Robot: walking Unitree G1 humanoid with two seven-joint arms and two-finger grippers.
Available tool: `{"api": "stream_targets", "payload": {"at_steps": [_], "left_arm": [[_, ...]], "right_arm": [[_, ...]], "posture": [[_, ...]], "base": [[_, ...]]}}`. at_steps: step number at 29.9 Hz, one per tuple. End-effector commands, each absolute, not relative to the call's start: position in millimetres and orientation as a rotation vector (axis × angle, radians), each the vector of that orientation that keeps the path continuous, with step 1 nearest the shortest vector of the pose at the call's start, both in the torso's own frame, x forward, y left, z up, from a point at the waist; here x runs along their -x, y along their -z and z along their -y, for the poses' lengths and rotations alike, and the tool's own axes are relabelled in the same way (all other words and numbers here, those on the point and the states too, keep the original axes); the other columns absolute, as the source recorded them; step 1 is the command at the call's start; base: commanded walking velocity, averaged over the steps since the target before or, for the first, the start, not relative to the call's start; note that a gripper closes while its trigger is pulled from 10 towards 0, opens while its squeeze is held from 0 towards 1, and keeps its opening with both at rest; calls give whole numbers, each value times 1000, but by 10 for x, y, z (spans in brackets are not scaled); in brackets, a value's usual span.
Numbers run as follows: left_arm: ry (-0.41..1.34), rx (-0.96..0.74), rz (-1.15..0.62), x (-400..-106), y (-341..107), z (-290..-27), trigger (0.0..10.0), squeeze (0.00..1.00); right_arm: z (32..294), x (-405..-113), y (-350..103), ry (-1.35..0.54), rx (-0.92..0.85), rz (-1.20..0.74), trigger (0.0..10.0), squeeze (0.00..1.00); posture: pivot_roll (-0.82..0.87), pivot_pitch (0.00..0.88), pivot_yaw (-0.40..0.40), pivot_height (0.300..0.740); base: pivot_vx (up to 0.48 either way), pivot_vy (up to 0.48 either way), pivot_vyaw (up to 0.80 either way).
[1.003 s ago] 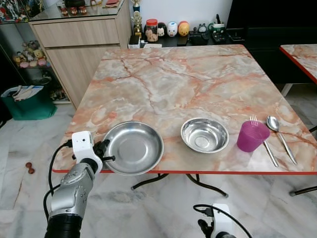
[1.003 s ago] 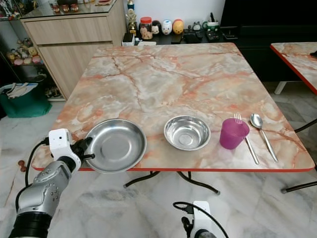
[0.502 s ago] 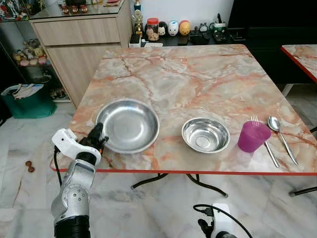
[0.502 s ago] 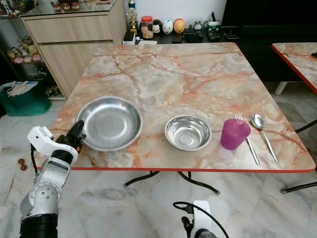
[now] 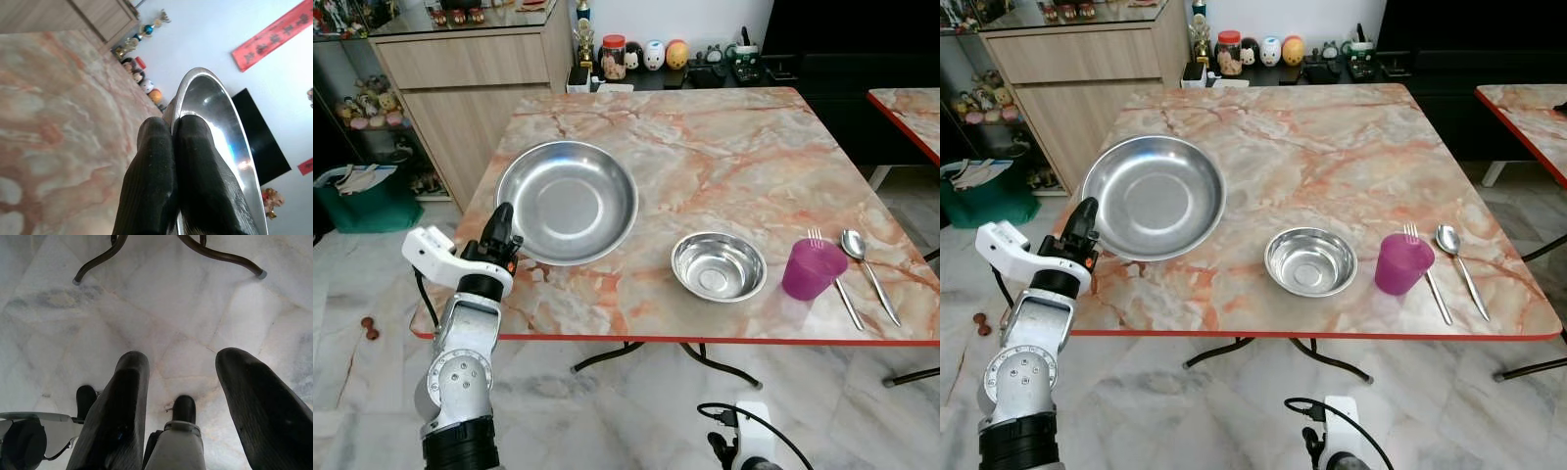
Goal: Setting the table
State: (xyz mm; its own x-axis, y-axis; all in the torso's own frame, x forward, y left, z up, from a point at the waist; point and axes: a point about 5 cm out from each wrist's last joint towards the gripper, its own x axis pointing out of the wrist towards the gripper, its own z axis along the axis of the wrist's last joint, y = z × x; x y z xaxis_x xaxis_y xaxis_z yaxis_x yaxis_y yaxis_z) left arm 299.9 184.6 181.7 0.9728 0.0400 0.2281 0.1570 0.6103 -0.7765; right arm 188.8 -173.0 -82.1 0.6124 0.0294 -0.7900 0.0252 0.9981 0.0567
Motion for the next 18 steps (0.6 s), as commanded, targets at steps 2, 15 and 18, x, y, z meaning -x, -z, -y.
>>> {"api": "stream_targets", "payload": {"at_steps": [2, 15, 18], "left_arm": [[105, 924, 259, -3002, -1917, -1799, 10000, 0], [98, 909, 271, -3021, -1975, -1819, 10000, 0], [97, 907, 275, -3027, -1992, -1822, 10000, 0]], "right_arm": [[1744, -1888, 820, 21, -80, -909, 10000, 0], [1745, -1908, 809, 20, -75, -900, 10000, 0], [1744, -1913, 806, 20, -77, -897, 10000, 0]], "posture": [[-27, 0, 34, 740], [-24, 0, 36, 740], [-27, 0, 38, 740]], "base": [[0, -405, 0], [0, -423, -184], [0, -428, 0]]}}
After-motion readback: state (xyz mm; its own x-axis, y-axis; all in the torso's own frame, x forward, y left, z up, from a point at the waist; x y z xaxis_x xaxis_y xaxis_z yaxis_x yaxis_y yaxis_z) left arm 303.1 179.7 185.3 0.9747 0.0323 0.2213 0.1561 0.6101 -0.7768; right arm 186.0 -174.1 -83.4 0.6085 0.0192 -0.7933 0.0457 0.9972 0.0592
